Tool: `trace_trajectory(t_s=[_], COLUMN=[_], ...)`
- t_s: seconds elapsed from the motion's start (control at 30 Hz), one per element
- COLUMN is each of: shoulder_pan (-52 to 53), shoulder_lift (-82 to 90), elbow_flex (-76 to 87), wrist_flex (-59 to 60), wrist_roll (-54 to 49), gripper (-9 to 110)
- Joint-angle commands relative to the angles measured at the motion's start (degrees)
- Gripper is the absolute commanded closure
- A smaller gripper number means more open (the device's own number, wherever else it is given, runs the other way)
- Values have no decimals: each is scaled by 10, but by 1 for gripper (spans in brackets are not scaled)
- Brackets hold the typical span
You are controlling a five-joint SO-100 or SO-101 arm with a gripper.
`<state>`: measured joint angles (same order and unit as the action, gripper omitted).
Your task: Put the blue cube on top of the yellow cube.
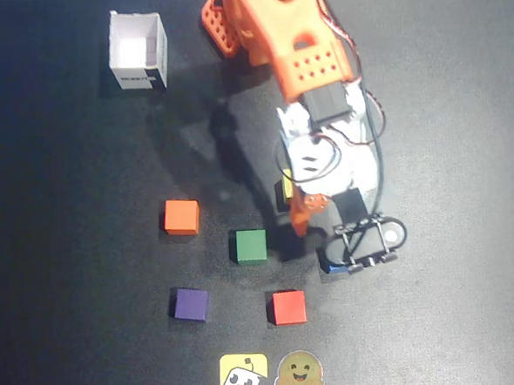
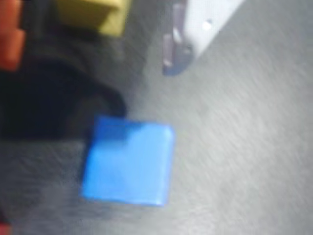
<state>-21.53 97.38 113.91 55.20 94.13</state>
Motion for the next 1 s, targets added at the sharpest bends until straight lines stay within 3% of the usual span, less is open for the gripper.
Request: trace_trajectory(t_s=[0.0, 0.97], shoulder_pan=[-11, -26], shoulder_lift=[-6, -137], elbow_flex=[-27, -21], wrist_flex=[-23, -187], wrist_roll=[18, 67], gripper=[78, 79])
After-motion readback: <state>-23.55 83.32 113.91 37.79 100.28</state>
